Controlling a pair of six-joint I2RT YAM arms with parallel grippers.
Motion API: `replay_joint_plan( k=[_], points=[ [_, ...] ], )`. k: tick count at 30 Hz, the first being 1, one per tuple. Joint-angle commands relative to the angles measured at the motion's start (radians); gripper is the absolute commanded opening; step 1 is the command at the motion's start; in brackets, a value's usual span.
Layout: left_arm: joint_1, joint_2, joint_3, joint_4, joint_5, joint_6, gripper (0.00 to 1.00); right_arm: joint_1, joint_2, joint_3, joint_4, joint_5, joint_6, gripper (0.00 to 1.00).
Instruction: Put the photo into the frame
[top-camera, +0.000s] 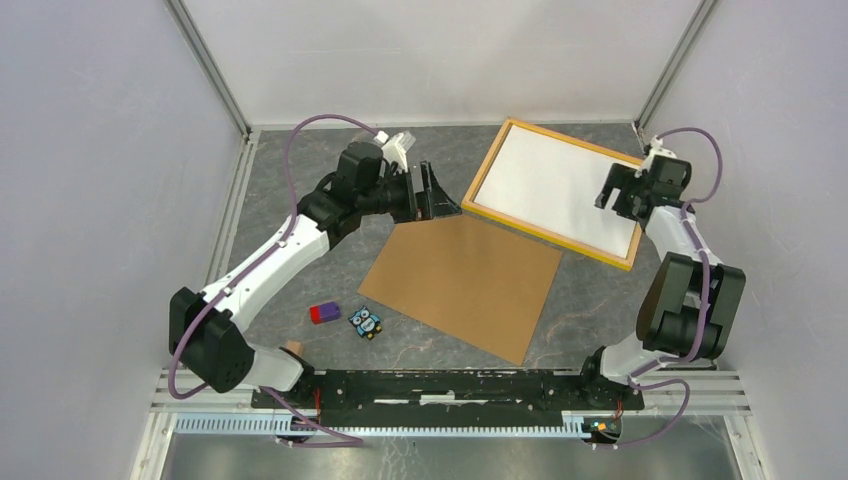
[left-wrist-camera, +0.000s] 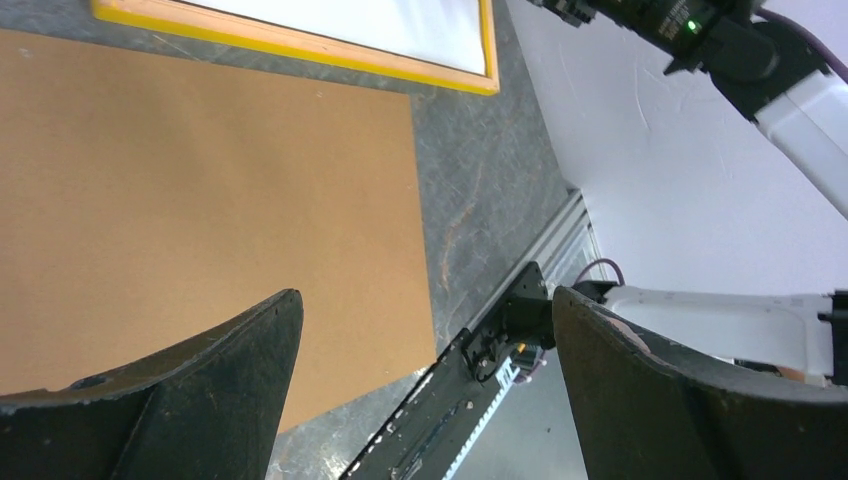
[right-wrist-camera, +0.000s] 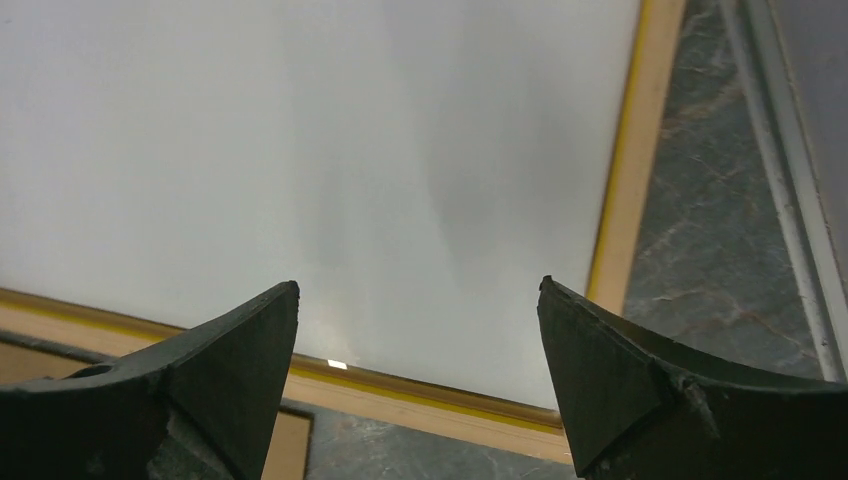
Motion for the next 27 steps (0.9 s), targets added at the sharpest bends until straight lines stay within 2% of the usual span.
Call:
replay_joint_plan(
  k=[1,10,14,18,22,27],
  points=[
    [-0.038,-0.022,0.005,0.043,0.048,-0.032,1.00,-0.049,0.053,0.016,-0.002,0.050,-0.014,0.94],
    [-0.061,0.000,0.012,0.042,0.067,-0.031,1.00,-0.069,0.120,-0.011,0.044,0.042,0.009,0.92],
    [-0.061,0.008,0.009,0.037,0.050,-0.019,1.00,-0.042,0.100,-0.058,0.074,0.008,0.024,0.91],
    [-0.061,0.014,0.019,0.017,0.031,0.006,1.00,0.054,0.020,-0.088,0.041,0.047,0.005,0.92],
    [-0.060,0.045,0.052,-0.039,0.010,0.039,1.00,0.205,-0.122,-0.171,0.010,0.097,0.009,0.92],
    [-0.049,0.085,0.059,-0.052,0.011,0.037,1.00,0.407,-0.295,-0.347,0.040,0.014,0.084,0.92]
  ],
)
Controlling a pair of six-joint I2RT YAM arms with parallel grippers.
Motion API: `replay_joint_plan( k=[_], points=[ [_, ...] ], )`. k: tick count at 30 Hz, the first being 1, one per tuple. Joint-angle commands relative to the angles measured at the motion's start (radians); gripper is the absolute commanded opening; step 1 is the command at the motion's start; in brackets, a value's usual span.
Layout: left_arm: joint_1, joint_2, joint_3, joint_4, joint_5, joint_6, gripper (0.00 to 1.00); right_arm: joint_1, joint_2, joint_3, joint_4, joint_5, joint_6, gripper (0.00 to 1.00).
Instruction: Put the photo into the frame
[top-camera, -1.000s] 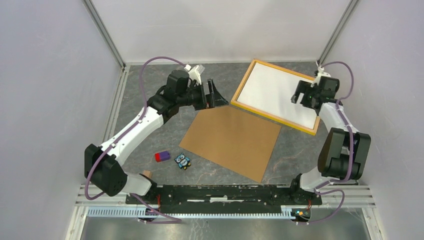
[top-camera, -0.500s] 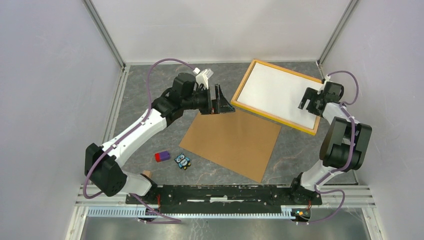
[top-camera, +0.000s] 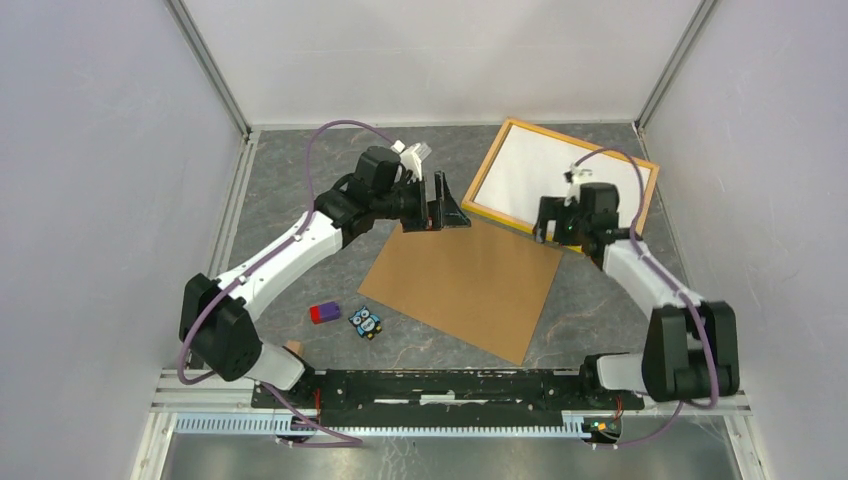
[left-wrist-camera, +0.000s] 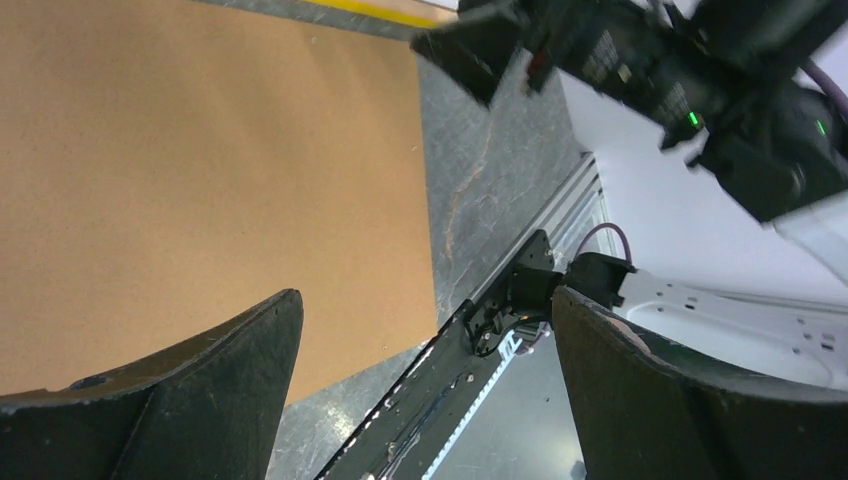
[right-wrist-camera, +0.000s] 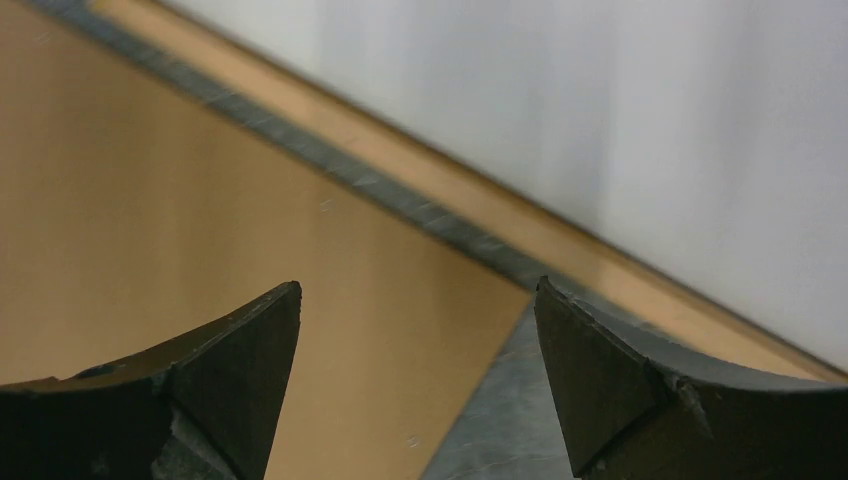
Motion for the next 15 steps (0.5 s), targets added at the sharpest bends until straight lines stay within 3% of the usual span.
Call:
replay_joint_plan(
  k=[1,5,8,15],
  points=[
    [0.013,0.036,0.043,-0.019,-0.005,0.035,1.00,0.126,-0.143,-0.140,0.032,-0.080,0.071,0.92],
    [0.020,0.058,0.045,-0.028,-0.034,0.053,1.00,0.163,-0.269,-0.248,0.029,-0.115,0.089,0.92],
    [0.021,0.071,0.049,-0.045,-0.087,0.081,1.00,0.163,-0.347,-0.294,-0.009,-0.051,0.074,0.93],
    [0.025,0.119,0.071,-0.107,-0.217,0.117,1.00,0.161,-0.361,-0.322,-0.084,0.047,0.089,0.95]
  ],
)
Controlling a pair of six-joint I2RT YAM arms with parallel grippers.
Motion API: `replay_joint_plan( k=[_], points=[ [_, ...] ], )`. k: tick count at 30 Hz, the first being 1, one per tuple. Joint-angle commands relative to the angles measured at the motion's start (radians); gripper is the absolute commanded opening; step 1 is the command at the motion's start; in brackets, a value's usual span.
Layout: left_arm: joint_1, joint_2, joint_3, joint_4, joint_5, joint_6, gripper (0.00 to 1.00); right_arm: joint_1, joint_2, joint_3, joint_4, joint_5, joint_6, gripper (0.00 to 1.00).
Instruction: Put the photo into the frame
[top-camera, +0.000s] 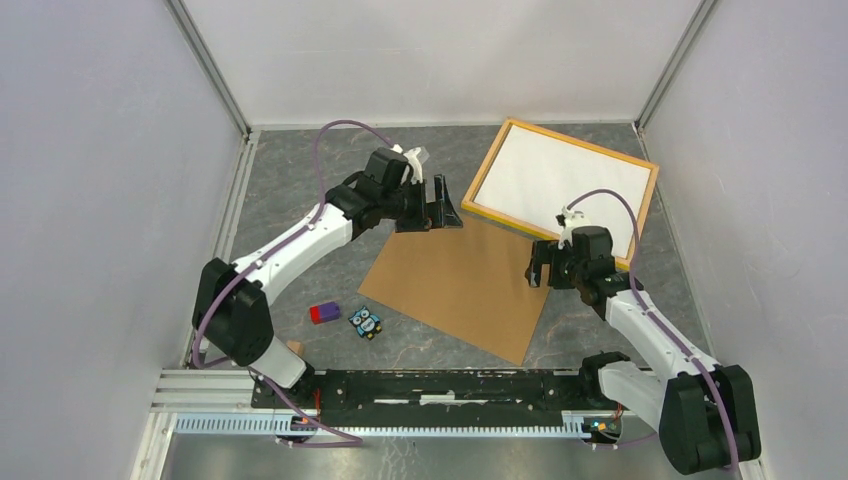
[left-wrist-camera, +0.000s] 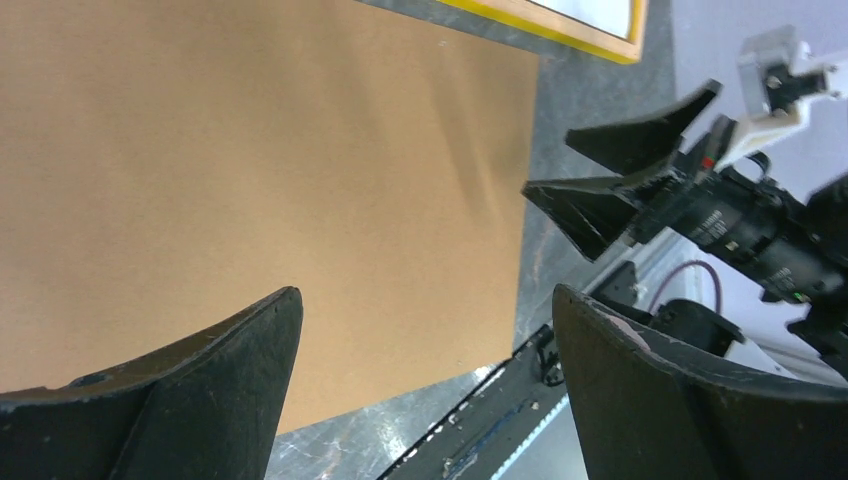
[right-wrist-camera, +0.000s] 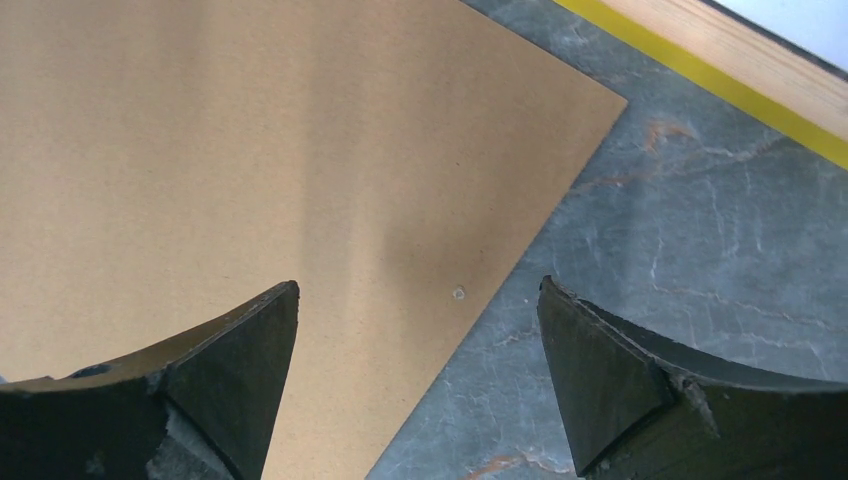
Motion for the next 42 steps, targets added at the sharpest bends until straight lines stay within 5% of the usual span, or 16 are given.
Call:
replay_joint_plan(
  k=[1,7,13,16,29,42],
  points=[
    [0.009,0.030,0.053,-0.064,-0.132,0.047,1.00,-0.005,-0.001,0.000,-0.038,0.092,0.029,0.95],
    [0.146,-0.026,-0.065,-0.032,-0.104,-0.067,1.00,-0.035,0.008,0.009,-0.051,0.081,0.041,0.96],
    [0.335,0.069,-0.089,-0.008,-0.078,-0.073,1.00,-0.202,0.025,-0.077,0.091,-0.223,0.122,0.98],
    [0.338,0.139,-0.043,0.021,-0.120,-0.070,1.00,-0.302,0.040,-0.128,0.171,-0.302,0.173,0.98],
    [0.337,0.485,0.234,0.069,-0.047,-0.055,1.00,-0.336,0.182,-0.073,0.273,-0.311,0.107,0.95],
    [0.319,0.585,0.208,0.116,0.097,-0.191,1.00,-0.333,0.285,-0.135,0.494,-0.371,0.271,0.91]
  ],
)
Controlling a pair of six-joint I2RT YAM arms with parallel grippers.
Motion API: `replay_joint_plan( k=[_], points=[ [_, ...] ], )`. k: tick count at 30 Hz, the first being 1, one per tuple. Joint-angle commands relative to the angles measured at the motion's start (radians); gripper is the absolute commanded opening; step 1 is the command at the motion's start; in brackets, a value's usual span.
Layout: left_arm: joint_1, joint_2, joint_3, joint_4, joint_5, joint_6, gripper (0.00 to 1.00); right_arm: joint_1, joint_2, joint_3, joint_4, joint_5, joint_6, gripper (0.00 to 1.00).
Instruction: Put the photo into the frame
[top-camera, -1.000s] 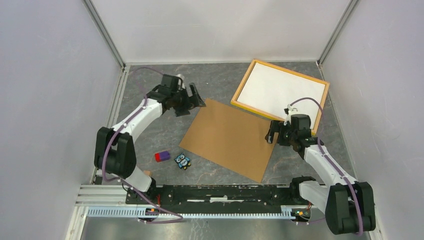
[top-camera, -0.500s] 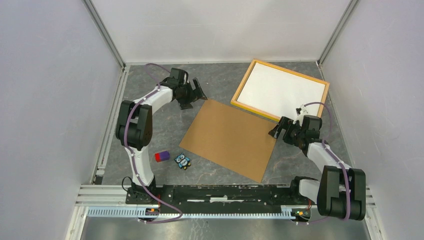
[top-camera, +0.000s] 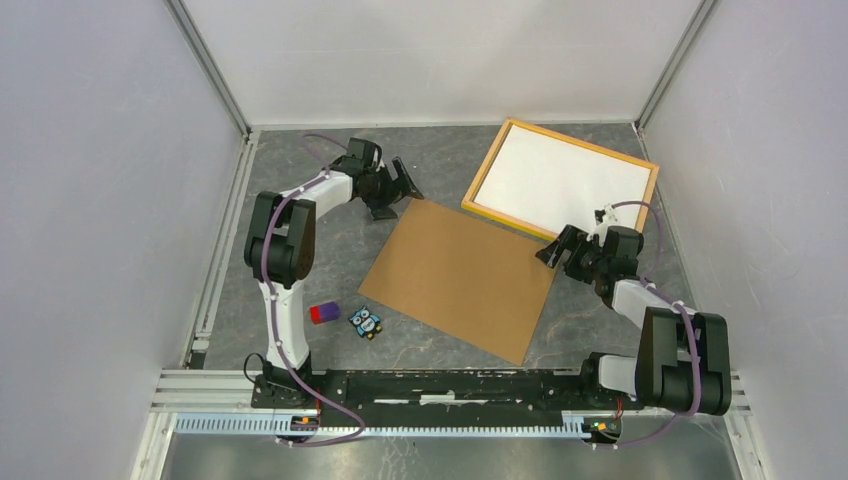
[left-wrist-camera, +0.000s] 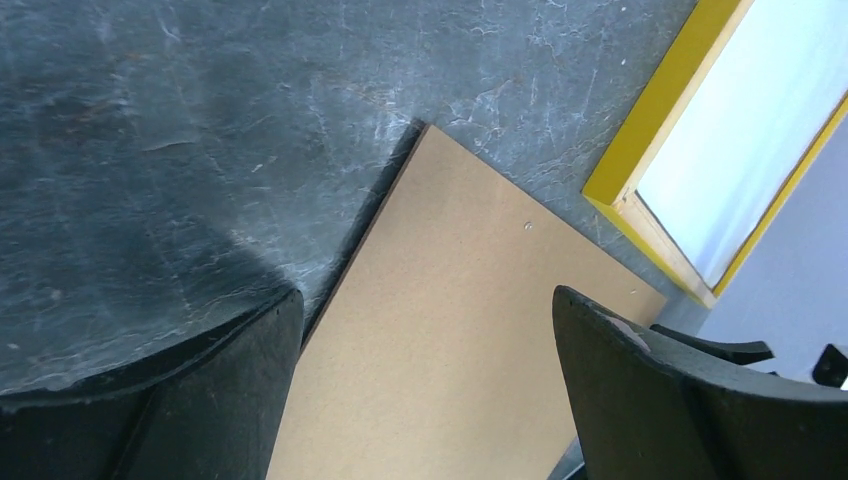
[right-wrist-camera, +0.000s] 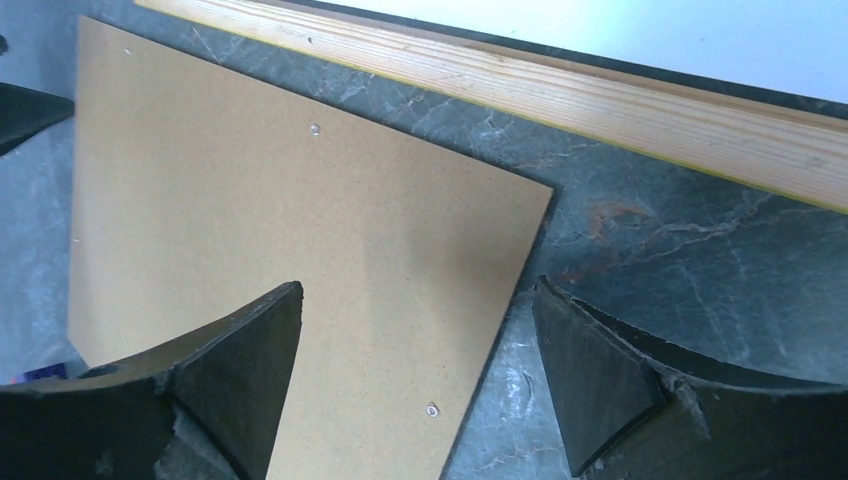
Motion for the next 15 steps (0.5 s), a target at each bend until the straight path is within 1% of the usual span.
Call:
replay_joint_plan(
  k=[1,5,9,15],
  points=[
    [-0.015,0.037,-0.012,0.049,0.095,-0.118,1.00,0.006,0.028,-0.054,0.109,-0.051,0.105,0.90],
    [-0.022,0.027,-0.062,0.130,0.187,-0.214,0.99,0.047,0.028,-0.053,0.160,-0.103,0.153,0.89],
    [-0.023,-0.039,-0.115,0.199,0.217,-0.276,0.98,0.099,-0.029,-0.080,0.249,-0.147,0.242,0.88],
    [-0.025,-0.161,-0.217,0.308,0.256,-0.355,0.98,0.163,-0.181,-0.086,0.221,-0.114,0.306,0.87]
  ],
)
